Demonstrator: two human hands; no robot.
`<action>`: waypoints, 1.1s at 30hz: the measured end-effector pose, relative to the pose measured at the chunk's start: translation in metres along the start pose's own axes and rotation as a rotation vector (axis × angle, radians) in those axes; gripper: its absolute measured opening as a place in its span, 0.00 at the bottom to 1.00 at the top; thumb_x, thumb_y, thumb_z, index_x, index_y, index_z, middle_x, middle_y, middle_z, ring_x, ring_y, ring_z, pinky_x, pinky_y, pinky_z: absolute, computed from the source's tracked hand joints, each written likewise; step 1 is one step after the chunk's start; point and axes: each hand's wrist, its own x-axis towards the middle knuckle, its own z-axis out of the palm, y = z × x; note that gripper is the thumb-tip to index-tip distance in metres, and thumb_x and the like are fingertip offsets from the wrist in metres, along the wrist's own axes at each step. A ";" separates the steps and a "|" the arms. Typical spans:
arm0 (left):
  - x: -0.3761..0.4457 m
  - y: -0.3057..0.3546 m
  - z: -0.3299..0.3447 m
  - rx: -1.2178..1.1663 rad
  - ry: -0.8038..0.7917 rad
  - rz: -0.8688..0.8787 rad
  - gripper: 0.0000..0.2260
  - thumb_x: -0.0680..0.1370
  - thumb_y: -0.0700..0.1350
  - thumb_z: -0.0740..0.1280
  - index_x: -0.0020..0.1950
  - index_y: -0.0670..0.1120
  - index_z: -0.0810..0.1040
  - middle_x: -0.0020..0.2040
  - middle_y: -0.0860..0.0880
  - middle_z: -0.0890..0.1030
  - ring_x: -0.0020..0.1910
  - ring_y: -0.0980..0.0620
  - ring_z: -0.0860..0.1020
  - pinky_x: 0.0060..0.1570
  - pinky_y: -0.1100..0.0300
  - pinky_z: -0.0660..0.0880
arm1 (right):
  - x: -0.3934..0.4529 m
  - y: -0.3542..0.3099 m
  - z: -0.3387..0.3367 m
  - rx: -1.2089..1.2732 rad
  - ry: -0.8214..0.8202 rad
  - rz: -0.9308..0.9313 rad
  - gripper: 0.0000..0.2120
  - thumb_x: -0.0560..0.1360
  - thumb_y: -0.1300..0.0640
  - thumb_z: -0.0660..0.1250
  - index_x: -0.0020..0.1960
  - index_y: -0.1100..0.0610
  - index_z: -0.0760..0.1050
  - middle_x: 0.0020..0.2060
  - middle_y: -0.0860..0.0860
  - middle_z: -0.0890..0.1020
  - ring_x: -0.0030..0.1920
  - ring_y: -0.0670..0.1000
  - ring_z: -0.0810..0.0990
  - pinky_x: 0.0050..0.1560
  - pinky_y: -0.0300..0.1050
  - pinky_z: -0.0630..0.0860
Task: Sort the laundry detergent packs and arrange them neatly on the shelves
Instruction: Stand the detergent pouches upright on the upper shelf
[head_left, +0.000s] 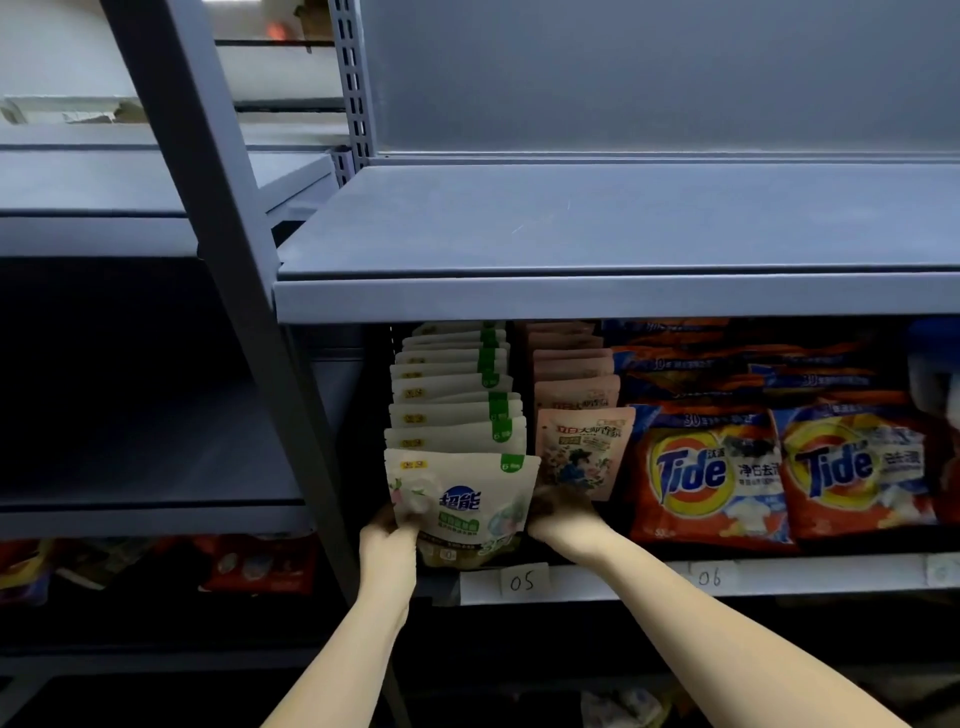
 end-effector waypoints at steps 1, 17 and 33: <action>0.000 -0.002 0.000 0.003 -0.003 -0.003 0.12 0.76 0.37 0.65 0.45 0.54 0.79 0.41 0.54 0.83 0.44 0.55 0.79 0.41 0.60 0.74 | -0.003 -0.001 0.000 0.022 -0.084 -0.017 0.18 0.71 0.67 0.65 0.60 0.59 0.77 0.56 0.55 0.81 0.55 0.55 0.79 0.57 0.48 0.77; 0.012 -0.020 -0.008 0.850 -0.158 0.162 0.39 0.69 0.56 0.74 0.73 0.47 0.59 0.60 0.45 0.78 0.58 0.43 0.77 0.51 0.55 0.76 | 0.009 0.010 0.024 0.137 0.040 -0.007 0.19 0.71 0.59 0.70 0.62 0.56 0.77 0.59 0.54 0.81 0.59 0.56 0.78 0.61 0.53 0.74; 0.018 -0.023 0.005 0.871 -0.077 0.188 0.27 0.74 0.49 0.70 0.69 0.46 0.64 0.63 0.47 0.73 0.63 0.47 0.72 0.55 0.50 0.75 | 0.021 0.007 0.031 0.142 0.125 0.036 0.19 0.72 0.55 0.70 0.62 0.52 0.75 0.59 0.51 0.80 0.58 0.54 0.79 0.59 0.47 0.75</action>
